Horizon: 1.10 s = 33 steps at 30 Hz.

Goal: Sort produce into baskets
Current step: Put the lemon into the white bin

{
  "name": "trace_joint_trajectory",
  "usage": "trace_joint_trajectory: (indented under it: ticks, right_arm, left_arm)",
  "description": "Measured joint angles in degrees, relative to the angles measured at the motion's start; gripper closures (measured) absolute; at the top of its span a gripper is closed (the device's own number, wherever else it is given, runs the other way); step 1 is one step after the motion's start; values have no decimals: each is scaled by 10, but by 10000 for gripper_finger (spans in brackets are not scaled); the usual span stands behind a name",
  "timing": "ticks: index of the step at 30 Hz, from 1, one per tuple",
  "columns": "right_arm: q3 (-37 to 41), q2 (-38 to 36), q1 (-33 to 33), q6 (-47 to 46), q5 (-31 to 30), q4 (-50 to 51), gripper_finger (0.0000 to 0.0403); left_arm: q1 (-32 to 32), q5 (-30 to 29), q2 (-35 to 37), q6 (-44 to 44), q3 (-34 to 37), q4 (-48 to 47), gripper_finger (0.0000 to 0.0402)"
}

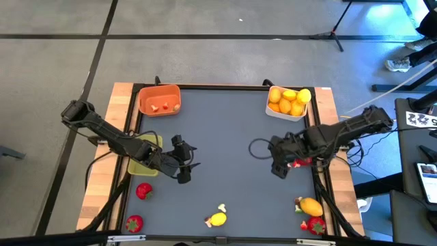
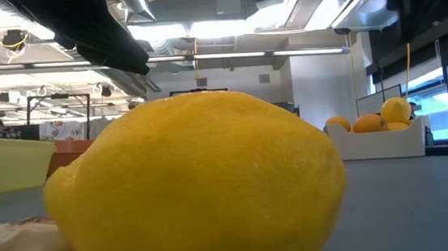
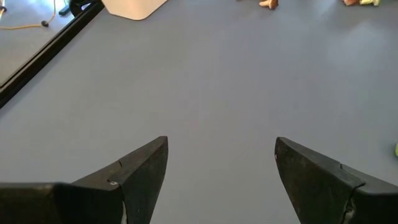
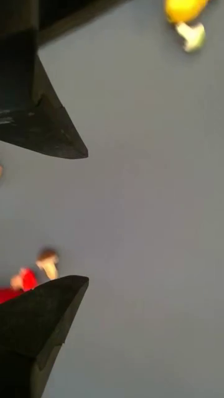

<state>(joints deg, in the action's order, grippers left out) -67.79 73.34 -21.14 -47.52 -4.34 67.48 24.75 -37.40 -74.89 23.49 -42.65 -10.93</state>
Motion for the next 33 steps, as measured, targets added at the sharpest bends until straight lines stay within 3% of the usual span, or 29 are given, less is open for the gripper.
trace_joint_trajectory:
  ticks: [9,21,29,33]
  right_arm:
    - [0,16,-116,-128,48,21,84]
    - [1,99,-250,-253,151,38,84]
    - [3,160,-308,-278,206,44,84]
    - [42,172,-315,-280,250,6,84]
  left_arm:
    - [0,0,0,6,0,-2,110]
    - [0,0,0,8,0,-4,110]
    - [0,0,0,8,0,-4,110]
    - [0,0,0,8,0,-4,110]
